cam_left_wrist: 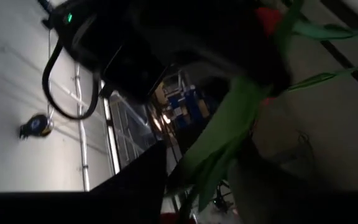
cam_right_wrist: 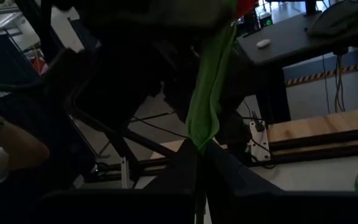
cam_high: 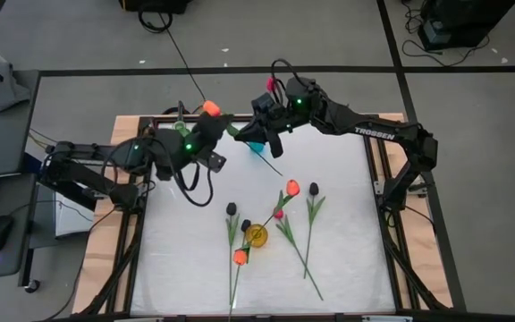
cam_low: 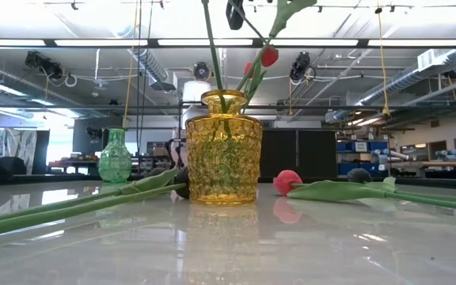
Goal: Sort flowers into vase by color
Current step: Put the orange flower into the yellow vase
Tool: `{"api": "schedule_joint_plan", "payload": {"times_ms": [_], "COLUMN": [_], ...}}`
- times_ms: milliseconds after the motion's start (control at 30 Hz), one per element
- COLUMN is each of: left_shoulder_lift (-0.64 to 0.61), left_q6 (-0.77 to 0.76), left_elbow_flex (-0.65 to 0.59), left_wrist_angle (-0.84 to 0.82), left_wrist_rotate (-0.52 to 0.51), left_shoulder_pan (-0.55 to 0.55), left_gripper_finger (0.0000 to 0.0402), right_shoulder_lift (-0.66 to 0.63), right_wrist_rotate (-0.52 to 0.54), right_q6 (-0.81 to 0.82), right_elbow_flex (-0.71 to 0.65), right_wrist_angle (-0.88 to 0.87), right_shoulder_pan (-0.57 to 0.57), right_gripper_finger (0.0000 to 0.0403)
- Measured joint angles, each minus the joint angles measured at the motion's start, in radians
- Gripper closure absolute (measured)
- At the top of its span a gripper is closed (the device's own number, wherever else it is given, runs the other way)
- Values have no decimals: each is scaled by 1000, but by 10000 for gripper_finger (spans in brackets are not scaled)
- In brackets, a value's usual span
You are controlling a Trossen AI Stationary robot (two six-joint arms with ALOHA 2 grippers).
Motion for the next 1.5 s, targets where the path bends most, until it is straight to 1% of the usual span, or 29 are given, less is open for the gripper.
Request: {"api": "schedule_joint_plan", "payload": {"times_ms": [167, 333, 567, 667, 867, 967, 1033, 1167, 1233, 1267, 1333, 1400, 1467, 1500], "left_shoulder_lift": [0, -2, -35, -53, -98, -110, -123, -136, -145, -152, -178, -205, -231, -245], "left_q6": [1, 23, 12, 9, -11, -36, -78, -265, -407, -485, -638, -795, -975, -1068], "left_elbow_flex": [0, 0, 0, 0, 2, 1, 1, 1, 1, 1, 1, 1, 1, 1], "left_wrist_angle": [95, 202, 204, 199, 208, 204, 203, 203, 198, 178, 103, -24, -172, -241], "left_wrist_rotate": [-1, -1, -9, -31, -56, -63, -89, -153, -190, -206, -207, -176, -96, -37], "left_shoulder_pan": [29, 32, 27, 27, 34, 39, 40, 40, 40, 40, 40, 38, 38, 38], "left_gripper_finger": [204, 187, 183, 183, 183, 183, 184, 184, 184, 184, 184, 184, 184, 184], "right_shoulder_lift": [0, 0, -2, -12, -35, -48, -60, -96, -120, -134, -164, -199, -237, -256], "right_wrist_rotate": [1, 2, -8, -35, -43, -45, -47, -49, -47, -45, -44, -41, -22, -8], "right_q6": [0, -8, -29, -33, -38, -48, -67, -106, -133, -146, -174, -207, -247, -271], "right_elbow_flex": [0, 0, 0, 0, 0, 0, 0, 0, 0, 0, 0, 0, 0, 0], "right_wrist_angle": [-2, 0, 1, 6, -5, -6, -5, -2, -2, -1, -5, -12, -29, -40], "right_shoulder_pan": [-13, -30, -64, -79, -95, -96, -96, -97, -97, -97, -98, -98, -97, -97], "right_gripper_finger": [382, 382, 382, 382, 382, 382, 383, 382, 382, 382, 383, 382, 382, 382]}}
